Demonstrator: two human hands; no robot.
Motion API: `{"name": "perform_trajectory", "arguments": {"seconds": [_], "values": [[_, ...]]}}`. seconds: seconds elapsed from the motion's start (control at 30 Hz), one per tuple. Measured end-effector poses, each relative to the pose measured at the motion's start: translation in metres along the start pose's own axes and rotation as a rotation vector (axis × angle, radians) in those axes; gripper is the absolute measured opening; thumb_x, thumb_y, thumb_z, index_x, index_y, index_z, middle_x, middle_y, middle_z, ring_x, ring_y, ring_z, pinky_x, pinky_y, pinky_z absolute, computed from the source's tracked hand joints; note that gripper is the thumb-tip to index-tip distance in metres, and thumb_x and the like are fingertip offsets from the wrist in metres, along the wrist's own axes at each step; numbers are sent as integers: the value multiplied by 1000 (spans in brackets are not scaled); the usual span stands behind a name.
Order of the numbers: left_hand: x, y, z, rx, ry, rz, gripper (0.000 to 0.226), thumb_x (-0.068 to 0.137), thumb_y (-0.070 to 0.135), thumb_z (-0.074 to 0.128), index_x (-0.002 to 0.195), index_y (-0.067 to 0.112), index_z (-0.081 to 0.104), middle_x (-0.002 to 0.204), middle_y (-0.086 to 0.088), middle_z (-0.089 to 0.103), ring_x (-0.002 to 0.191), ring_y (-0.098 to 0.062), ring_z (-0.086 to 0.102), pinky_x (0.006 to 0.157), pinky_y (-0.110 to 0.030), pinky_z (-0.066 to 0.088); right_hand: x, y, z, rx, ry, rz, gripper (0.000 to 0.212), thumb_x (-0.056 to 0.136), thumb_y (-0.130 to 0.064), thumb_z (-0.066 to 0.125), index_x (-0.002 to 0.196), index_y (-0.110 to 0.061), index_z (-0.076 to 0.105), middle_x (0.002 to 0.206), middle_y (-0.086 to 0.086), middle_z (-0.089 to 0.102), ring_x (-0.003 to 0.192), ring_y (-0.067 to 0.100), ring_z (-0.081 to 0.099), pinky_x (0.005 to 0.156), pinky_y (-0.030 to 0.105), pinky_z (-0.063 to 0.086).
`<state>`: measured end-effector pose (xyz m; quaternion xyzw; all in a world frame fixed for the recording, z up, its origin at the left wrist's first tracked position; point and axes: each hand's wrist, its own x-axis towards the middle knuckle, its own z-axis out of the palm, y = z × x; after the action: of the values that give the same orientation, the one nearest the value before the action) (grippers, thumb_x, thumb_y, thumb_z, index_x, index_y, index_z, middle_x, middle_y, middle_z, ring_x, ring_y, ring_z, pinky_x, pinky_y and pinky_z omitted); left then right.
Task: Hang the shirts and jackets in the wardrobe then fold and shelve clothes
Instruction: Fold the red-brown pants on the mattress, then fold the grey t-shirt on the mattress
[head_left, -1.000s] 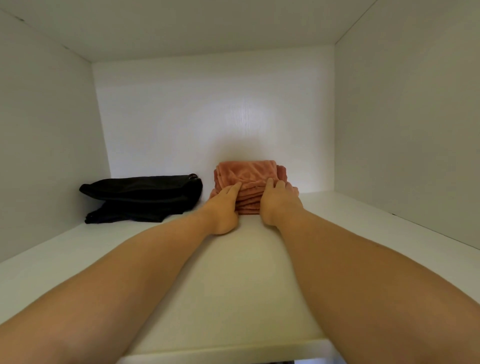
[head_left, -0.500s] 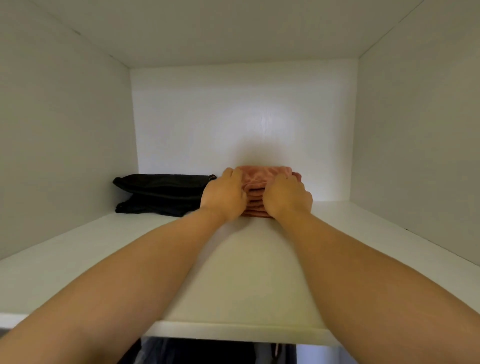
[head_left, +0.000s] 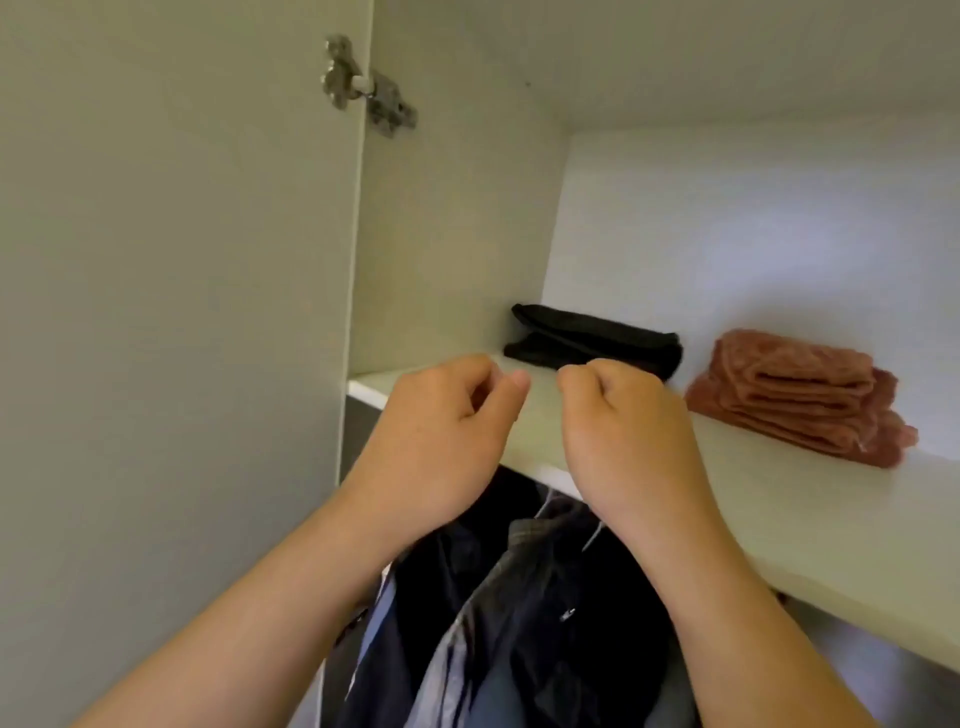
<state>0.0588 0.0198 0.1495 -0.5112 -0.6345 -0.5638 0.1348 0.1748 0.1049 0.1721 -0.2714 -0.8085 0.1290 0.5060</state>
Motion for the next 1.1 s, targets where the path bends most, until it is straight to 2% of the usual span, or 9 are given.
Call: {"name": "perform_trajectory", "arguments": {"seconds": [0.1, 0.17, 0.3, 0.43, 0.57, 0.67, 0.8, 0.97, 1.1], "values": [[-76, -16, -54, 109, 95, -166, 48, 100, 42, 50, 69, 6, 59, 51, 8, 46, 49, -6, 41, 49, -17, 32, -59, -34, 44, 191, -175, -99, 36, 89, -30, 41, 58, -11, 39, 55, 5, 46, 55, 16, 42, 51, 34, 31], [-131, -29, -90, 172, 136, -297, 49, 102, 41, 48, 69, 5, 59, 53, 5, 48, 50, -7, 44, 50, -18, 33, -99, -61, 76, 329, -373, -124, 36, 92, -27, 43, 60, -10, 40, 58, -1, 50, 55, 15, 40, 53, 36, 33], [-273, -38, -168, 328, 338, -698, 49, 104, 40, 45, 70, 9, 60, 51, 19, 53, 51, -4, 49, 49, -16, 35, -215, -129, 132, 502, -874, -228, 35, 90, -25, 43, 61, -8, 37, 50, -5, 43, 50, 15, 35, 50, 36, 32], [-427, -3, -208, 534, 544, -1066, 51, 104, 45, 43, 72, 7, 56, 54, 0, 52, 48, -14, 45, 49, -31, 39, -344, -183, 150, 551, -1286, -402, 32, 80, -34, 35, 62, -7, 37, 47, -2, 38, 49, 13, 33, 50, 35, 29], [-556, 55, -218, 638, 793, -1446, 49, 102, 47, 44, 72, 10, 56, 66, -1, 62, 59, -15, 52, 61, -33, 46, -463, -227, 132, 548, -1620, -605, 39, 92, -23, 43, 55, -12, 38, 45, -2, 40, 55, 24, 37, 51, 35, 28], [-632, 92, -211, 679, 966, -1654, 49, 103, 46, 43, 75, 10, 62, 73, -5, 66, 73, -22, 61, 72, -36, 49, -531, -249, 114, 532, -1760, -802, 42, 94, -24, 42, 53, -15, 39, 50, -4, 41, 57, 24, 39, 51, 34, 27], [-715, 109, -211, 677, 1134, -1841, 47, 103, 42, 44, 78, 6, 63, 74, -8, 66, 74, -24, 61, 71, -39, 47, -602, -271, 99, 487, -1853, -1011, 42, 94, -22, 40, 53, -14, 39, 52, -3, 44, 52, 16, 38, 47, 30, 26], [-814, 104, -247, 585, 1198, -2002, 43, 102, 38, 46, 82, 5, 66, 82, -9, 69, 80, -28, 61, 73, -38, 46, -689, -307, 104, 412, -1995, -1077, 40, 94, -23, 40, 55, -14, 38, 50, -4, 41, 53, 13, 38, 48, 31, 26], [-906, 107, -294, 526, 1300, -2139, 39, 98, 26, 50, 63, 9, 53, 63, -6, 55, 73, -29, 54, 60, -37, 29, -766, -349, 107, 349, -2119, -1108, 35, 98, -25, 37, 69, -13, 54, 66, -1, 57, 67, 19, 52, 56, 31, 35]]}}
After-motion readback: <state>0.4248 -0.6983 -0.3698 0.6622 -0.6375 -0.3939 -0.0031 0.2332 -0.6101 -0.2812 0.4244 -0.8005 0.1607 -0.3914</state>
